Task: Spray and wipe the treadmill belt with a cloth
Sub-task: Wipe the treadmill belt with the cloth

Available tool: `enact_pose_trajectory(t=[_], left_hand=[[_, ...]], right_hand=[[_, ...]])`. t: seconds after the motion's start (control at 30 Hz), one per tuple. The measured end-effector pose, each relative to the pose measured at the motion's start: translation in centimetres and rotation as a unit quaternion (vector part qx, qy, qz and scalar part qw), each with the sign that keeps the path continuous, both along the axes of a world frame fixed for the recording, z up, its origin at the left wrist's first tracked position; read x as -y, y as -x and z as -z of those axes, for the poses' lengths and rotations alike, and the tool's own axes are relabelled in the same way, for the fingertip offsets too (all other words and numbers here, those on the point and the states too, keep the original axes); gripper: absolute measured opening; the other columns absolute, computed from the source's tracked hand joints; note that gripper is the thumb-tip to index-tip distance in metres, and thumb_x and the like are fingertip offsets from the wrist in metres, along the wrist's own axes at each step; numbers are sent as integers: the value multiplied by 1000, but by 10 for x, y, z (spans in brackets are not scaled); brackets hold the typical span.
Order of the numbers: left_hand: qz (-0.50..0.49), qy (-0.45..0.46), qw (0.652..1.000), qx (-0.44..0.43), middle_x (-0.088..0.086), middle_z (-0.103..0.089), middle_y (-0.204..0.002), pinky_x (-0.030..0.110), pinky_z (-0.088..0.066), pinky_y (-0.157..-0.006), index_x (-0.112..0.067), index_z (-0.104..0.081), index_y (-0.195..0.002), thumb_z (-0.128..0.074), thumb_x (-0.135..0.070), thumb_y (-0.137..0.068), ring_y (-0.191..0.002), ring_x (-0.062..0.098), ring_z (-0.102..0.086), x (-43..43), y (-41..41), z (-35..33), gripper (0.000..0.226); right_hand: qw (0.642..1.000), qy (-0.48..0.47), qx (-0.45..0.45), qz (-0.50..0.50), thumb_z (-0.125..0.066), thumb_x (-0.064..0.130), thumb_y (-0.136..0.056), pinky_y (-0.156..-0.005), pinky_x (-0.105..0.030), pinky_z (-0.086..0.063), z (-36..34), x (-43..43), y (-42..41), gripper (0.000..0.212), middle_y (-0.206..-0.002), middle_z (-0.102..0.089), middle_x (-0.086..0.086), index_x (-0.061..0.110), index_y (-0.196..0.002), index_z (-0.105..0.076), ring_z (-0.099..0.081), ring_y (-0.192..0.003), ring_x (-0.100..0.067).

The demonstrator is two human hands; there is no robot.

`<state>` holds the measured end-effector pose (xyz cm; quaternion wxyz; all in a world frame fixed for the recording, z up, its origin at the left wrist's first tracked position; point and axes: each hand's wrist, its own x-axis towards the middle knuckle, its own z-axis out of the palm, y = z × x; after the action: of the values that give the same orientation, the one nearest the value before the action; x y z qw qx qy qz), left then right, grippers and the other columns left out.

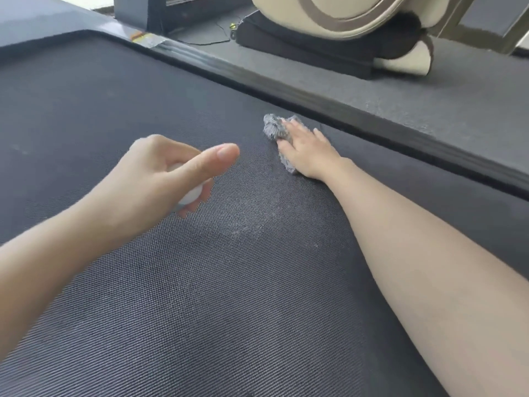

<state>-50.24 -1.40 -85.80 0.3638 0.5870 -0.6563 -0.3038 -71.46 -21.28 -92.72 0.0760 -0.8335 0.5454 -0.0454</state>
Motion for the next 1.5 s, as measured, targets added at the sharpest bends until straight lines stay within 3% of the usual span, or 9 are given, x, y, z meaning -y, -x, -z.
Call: enact_pose_trajectory(t=[0.3,0.4,0.53,0.63,0.7,0.93,1.17,1.33,1.5], left_hand=[[18,11,999,27,17,-54,-50,40,-43,-59,4,-56,-58,-40,-93,-65,-49,31,-47,18,12,14,98],[23,16,999,31,19,-54,-51,30,-43,-57,4,-56,-58,-40,-93,-64,-48,28,-47,18,12,9,98],[19,24,999,26,20,-54,-50,33,-41,-57,-5,-60,-56,-42,-94,-64,-53,39,-47,13,10,-1,91],[28,19,999,22,17,-52,-48,27,-37,-50,1,-57,-56,-43,-90,-67,-44,30,-41,5,9,-7,93],[31,18,999,23,17,-51,-48,25,-36,-49,2,-55,-56,-42,-86,-69,-41,17,-38,-3,9,-10,90],[12,-2,1000,25,22,-51,-53,19,-32,-44,-10,-52,-49,-43,-82,-69,-40,13,-34,-35,6,-24,75],[2,-2,1000,12,-4,-38,-42,13,-34,-42,-23,-37,-37,-48,-76,-72,-48,20,-47,-69,-3,-34,64],[3,4,1000,5,-4,-35,-41,25,-41,-53,-19,-30,-41,-50,-75,-75,-47,19,-48,-86,-10,-35,68],[11,10,1000,15,25,-48,-51,18,-38,-49,5,-42,-51,-46,-77,-74,-42,13,-44,-98,-11,-34,86]], right_hand=[[998,2,2,63,-21,39,-101,-118,-36,1,5,36,54,54,-159,-9,1,18,-151,-11,-4,-145,-8],[997,9,16,70,-25,37,-101,-118,-35,-5,5,31,49,53,-158,-14,-6,14,-149,-19,-11,-145,-16],[996,11,26,86,-30,34,-100,-112,-35,-19,-2,9,46,51,-157,-18,-8,16,-147,-23,-22,-142,-25],[997,-3,19,79,-30,35,-100,-113,-36,-17,-2,-10,45,51,-158,-14,-6,20,-148,-20,-17,-144,-25],[998,-13,18,64,-30,34,-100,-115,-36,-12,-3,-24,45,52,-159,-10,-4,22,-149,-18,-11,-146,-22],[998,-59,0,-8,-27,37,-101,-116,-31,-1,-12,-93,38,57,-159,1,2,22,-151,-3,0,-145,-13],[992,-87,21,-92,-30,37,-101,-107,-22,7,-19,-183,17,58,-158,2,9,25,-150,-2,5,-136,1],[980,-70,58,-176,-37,33,-99,-112,-23,15,-14,-238,-2,58,-149,3,19,21,-150,-13,12,-132,10],[956,-58,75,-277,-35,36,-96,-116,-31,11,-3,-303,-22,57,-154,-4,15,20,-149,-21,7,-142,1]])
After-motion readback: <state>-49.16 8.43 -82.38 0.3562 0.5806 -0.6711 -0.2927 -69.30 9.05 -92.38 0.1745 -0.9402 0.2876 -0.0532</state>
